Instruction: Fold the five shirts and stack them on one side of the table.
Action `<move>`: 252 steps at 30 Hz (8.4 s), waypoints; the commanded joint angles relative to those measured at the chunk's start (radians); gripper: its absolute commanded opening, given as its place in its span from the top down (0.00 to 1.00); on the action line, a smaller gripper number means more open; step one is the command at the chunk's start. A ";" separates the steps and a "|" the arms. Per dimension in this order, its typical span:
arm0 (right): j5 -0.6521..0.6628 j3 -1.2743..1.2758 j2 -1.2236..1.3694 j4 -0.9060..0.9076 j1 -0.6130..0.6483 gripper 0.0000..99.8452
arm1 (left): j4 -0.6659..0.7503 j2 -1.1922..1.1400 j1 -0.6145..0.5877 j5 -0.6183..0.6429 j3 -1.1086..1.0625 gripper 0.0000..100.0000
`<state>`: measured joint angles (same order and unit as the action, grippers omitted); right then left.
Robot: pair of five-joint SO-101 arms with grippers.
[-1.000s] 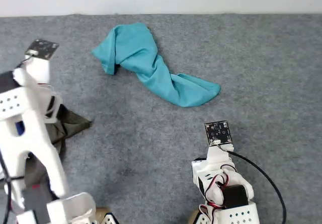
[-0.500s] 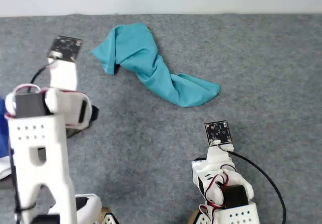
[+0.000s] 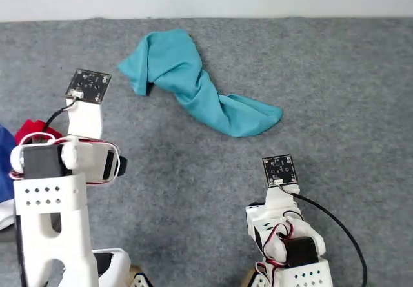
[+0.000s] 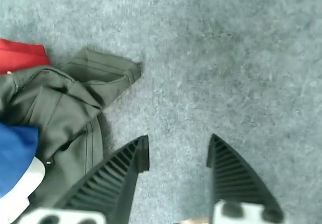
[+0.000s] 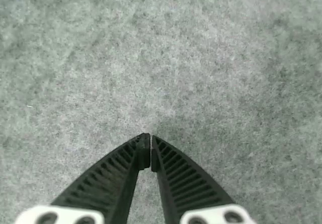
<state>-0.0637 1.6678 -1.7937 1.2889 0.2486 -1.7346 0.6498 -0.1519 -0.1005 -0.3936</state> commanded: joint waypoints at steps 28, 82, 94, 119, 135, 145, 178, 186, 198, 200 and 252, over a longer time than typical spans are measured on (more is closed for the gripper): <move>0.152 -0.394 0.220 -0.473 -0.173 0.99 | -0.018 0.025 -0.078 0.006 -0.012 0.85; 0.433 -2.002 2.235 0.007 -0.047 0.99 | -0.018 0.020 -0.072 0.006 -0.031 0.85; 0.433 -2.002 1.910 0.295 -0.047 0.99 | -0.018 0.023 -0.072 0.006 -0.031 0.85; 0.595 -1.889 1.371 0.064 0.045 0.99 | -0.018 0.023 -0.071 0.002 -0.031 0.85; 0.531 -1.513 1.716 0.076 -0.165 0.74 | -0.018 0.023 -0.071 0.002 -0.031 0.85; 0.410 -1.567 1.850 0.074 -0.191 0.74 | -0.017 0.025 -0.075 0.000 -0.068 0.85; 0.290 -1.576 2.209 -0.107 -0.223 0.98 | -0.008 0.023 -0.077 0.000 -0.073 0.85; 0.292 -1.803 2.103 0.163 -0.220 0.99 | -0.009 0.023 -0.074 0.000 -0.073 0.85; 0.374 -2.277 1.893 0.427 -0.059 0.99 | -0.009 0.025 -0.071 0.000 -0.073 0.85; 0.374 -2.358 1.868 0.418 -0.028 0.99 | -0.009 0.025 -0.071 0.000 -0.073 0.85; 1.138 -2.865 1.834 -0.410 0.176 0.99 | -0.003 0.201 -0.072 0.000 -0.012 0.85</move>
<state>1.0702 -1.1630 0.0982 0.7595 0.4680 -1.7346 0.7725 -0.2225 -0.1005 -0.4381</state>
